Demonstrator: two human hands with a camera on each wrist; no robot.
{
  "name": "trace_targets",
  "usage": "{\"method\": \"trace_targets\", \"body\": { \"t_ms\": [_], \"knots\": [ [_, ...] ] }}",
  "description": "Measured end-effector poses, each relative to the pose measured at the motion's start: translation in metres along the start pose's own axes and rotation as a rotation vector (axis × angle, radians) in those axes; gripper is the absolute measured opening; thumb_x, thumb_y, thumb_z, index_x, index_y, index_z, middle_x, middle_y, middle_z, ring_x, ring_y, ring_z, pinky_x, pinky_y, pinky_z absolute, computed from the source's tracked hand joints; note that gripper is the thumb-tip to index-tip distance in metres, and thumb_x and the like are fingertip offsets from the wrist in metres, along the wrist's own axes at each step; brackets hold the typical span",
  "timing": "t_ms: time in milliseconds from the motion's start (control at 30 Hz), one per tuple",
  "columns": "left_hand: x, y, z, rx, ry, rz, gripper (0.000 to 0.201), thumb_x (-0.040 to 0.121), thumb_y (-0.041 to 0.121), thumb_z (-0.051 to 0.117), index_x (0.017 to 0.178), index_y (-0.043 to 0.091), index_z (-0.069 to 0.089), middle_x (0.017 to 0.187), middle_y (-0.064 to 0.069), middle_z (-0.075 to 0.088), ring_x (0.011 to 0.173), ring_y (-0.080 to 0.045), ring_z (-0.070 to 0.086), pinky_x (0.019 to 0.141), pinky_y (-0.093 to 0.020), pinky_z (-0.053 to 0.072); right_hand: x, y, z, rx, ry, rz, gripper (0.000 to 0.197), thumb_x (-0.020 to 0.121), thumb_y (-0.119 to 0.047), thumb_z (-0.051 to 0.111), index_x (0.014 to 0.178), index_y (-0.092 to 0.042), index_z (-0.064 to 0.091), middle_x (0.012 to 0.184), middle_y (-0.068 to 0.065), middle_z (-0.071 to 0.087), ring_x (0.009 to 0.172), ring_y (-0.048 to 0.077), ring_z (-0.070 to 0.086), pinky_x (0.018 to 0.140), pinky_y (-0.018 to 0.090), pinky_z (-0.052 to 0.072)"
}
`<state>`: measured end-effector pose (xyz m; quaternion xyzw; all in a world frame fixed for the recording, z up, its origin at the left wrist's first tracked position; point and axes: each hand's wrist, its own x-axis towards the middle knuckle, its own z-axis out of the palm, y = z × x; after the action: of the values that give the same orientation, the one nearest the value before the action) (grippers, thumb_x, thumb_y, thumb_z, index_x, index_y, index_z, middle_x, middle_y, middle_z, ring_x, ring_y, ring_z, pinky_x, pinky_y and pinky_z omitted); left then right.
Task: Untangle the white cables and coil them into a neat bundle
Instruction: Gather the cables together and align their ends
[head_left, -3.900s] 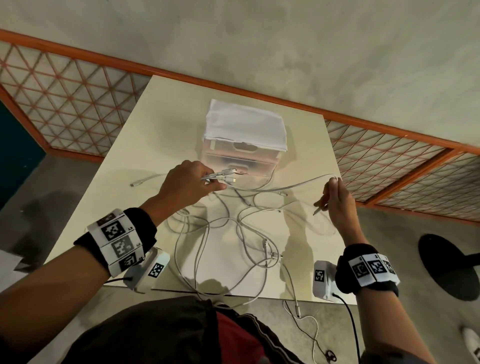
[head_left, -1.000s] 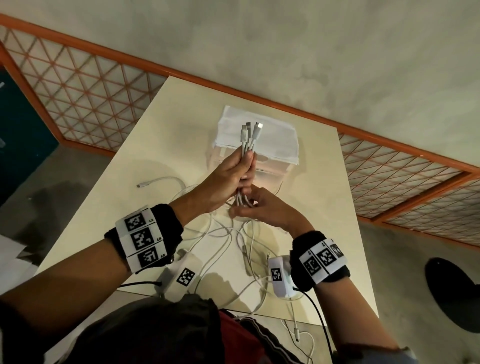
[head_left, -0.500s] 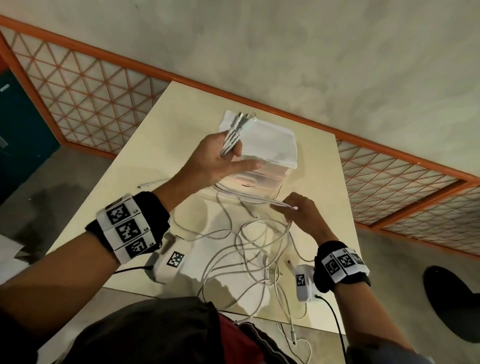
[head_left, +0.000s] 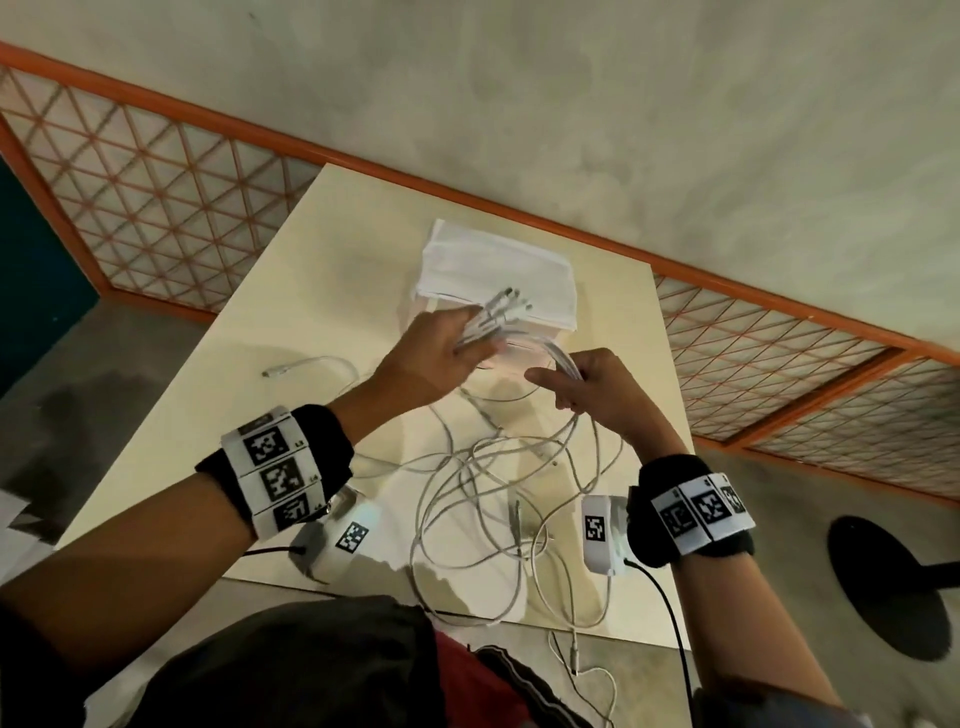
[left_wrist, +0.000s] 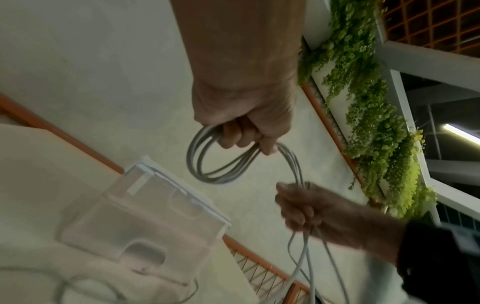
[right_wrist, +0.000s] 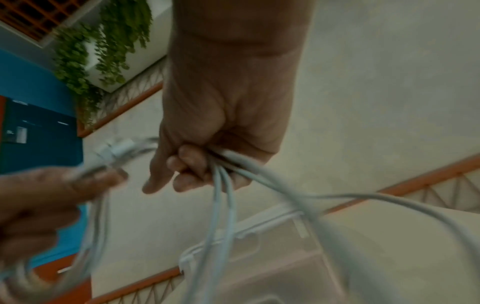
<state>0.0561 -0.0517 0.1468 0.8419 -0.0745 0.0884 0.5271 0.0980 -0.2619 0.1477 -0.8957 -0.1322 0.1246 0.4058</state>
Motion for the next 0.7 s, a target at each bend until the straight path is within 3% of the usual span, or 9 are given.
{"method": "trace_targets", "body": {
  "t_ms": [133, 233, 333, 433, 500, 567, 633, 700],
  "knots": [
    [0.000, 0.011, -0.012, -0.130, 0.165, 0.105, 0.014, 0.088, 0.024, 0.062, 0.092, 0.010, 0.061, 0.046, 0.016, 0.050, 0.041, 0.005, 0.044, 0.047, -0.012, 0.034, -0.005, 0.016, 0.008, 0.121, -0.055, 0.073, 0.036, 0.082, -0.031, 0.069, 0.063, -0.002, 0.060, 0.056, -0.008, 0.062, 0.051, 0.001, 0.049, 0.059, 0.019, 0.039],
    [-0.003, 0.003, -0.010, -0.195, 0.226, 0.092, 0.019, 0.087, 0.030, 0.061, 0.092, 0.012, 0.061, 0.047, 0.014, 0.050, 0.043, -0.003, 0.040, 0.050, -0.021, 0.036, -0.005, 0.021, 0.011, 0.150, -0.121, 0.079, 0.030, 0.081, -0.028, 0.071, 0.054, -0.020, 0.059, 0.074, 0.003, 0.073, 0.070, 0.009, 0.061, 0.070, 0.025, 0.042],
    [-0.005, -0.011, -0.010, -0.260, 0.295, 0.046, 0.016, 0.086, 0.035, 0.058, 0.087, 0.019, 0.058, 0.047, 0.015, 0.050, 0.043, -0.017, 0.038, 0.048, -0.030, 0.035, -0.007, 0.022, 0.008, 0.173, -0.181, 0.085, 0.030, 0.078, -0.021, 0.074, 0.053, -0.021, 0.058, 0.068, 0.008, 0.071, 0.076, 0.016, 0.068, 0.085, 0.032, 0.046],
    [-0.007, -0.016, -0.015, -0.199, 0.358, 0.044, 0.021, 0.089, 0.033, 0.057, 0.095, 0.013, 0.059, 0.051, 0.012, 0.055, 0.045, -0.029, 0.042, 0.046, -0.042, 0.039, -0.007, 0.020, 0.005, 0.160, -0.175, 0.094, 0.026, 0.075, -0.022, 0.077, 0.056, -0.019, 0.060, 0.053, 0.003, 0.060, 0.061, 0.019, 0.062, 0.073, 0.032, 0.045],
    [-0.006, -0.021, -0.018, -0.138, 0.395, 0.034, 0.025, 0.089, 0.031, 0.058, 0.091, 0.006, 0.061, 0.063, -0.014, 0.061, 0.058, -0.038, 0.053, 0.057, -0.044, 0.044, -0.007, 0.016, 0.006, 0.177, -0.029, 0.088, 0.038, 0.074, -0.022, 0.078, 0.053, -0.016, 0.047, 0.048, -0.001, 0.042, 0.046, 0.016, 0.048, 0.059, 0.028, 0.046],
    [-0.003, -0.029, -0.019, -0.089, 0.408, -0.021, 0.029, 0.090, 0.029, 0.059, 0.086, 0.000, 0.060, 0.072, -0.026, 0.061, 0.068, -0.039, 0.056, 0.063, -0.040, 0.042, -0.008, 0.009, 0.004, 0.215, 0.140, 0.071, 0.044, 0.076, -0.021, 0.077, 0.054, -0.017, 0.039, 0.049, 0.000, 0.031, 0.039, 0.014, 0.036, 0.047, 0.025, 0.046],
    [-0.002, -0.040, -0.019, -0.053, 0.398, -0.128, 0.031, 0.090, 0.027, 0.060, 0.082, -0.003, 0.059, 0.072, -0.023, 0.060, 0.068, -0.035, 0.054, 0.062, -0.036, 0.038, -0.008, 0.003, -0.001, 0.294, 0.138, 0.025, 0.035, 0.078, -0.021, 0.074, 0.061, -0.014, 0.045, 0.050, 0.000, 0.034, 0.039, 0.013, 0.037, 0.048, 0.027, 0.051],
    [-0.003, -0.053, -0.020, -0.061, 0.403, -0.227, 0.031, 0.089, 0.026, 0.060, 0.081, -0.003, 0.059, 0.071, -0.017, 0.058, 0.069, -0.027, 0.053, 0.063, -0.031, 0.037, -0.011, 0.000, -0.006, 0.424, -0.028, -0.008, 0.022, 0.080, -0.024, 0.068, 0.081, -0.007, 0.054, 0.055, -0.002, 0.046, 0.049, 0.011, 0.051, 0.067, 0.033, 0.059]
  ]
}}
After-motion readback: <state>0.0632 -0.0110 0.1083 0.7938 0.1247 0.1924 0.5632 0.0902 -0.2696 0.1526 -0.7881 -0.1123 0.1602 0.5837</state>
